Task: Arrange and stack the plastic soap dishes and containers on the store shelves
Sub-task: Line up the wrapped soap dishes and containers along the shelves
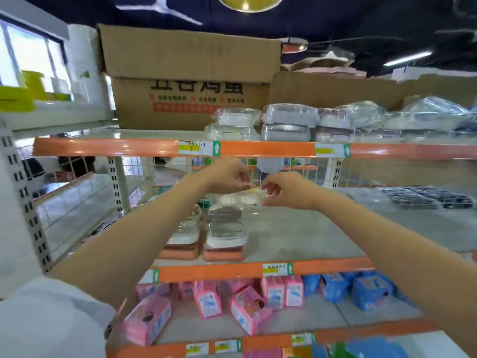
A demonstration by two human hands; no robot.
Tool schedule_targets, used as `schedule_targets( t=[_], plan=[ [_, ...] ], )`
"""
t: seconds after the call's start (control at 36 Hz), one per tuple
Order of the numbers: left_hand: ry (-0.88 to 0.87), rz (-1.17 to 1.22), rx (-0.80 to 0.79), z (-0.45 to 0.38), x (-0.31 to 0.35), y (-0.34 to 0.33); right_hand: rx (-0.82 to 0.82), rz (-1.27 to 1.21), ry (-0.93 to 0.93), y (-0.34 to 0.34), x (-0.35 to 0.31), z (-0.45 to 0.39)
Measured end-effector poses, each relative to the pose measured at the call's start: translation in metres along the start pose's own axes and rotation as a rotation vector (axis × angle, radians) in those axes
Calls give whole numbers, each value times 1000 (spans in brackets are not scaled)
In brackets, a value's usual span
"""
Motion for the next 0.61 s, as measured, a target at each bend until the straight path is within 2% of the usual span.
schedule_targets(
  t=[0.14,0.31,0.44,0.61],
  plan=[
    [-15,-19,212,-1,6,49,115,43,29,44,-11,-2],
    [59,-86,264,-16,-16,88,168,89,22,86,-7,-25],
    [180,-233,126,-44,-42,104,220,175,-20,119,2,-60],
    [228,-111,-102,-81,-80,101,249,197,-59,144,13,-107]
  ],
)
Point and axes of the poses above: each hand's wrist, its own z-axis away from the middle knuckle, its own y-axis out of the back of the hand, x = y × z, the point moved 3 cm from there along -z, towards the middle knuckle, and after that the axes turned 15 degrees about -x, right-handed, at the moved point
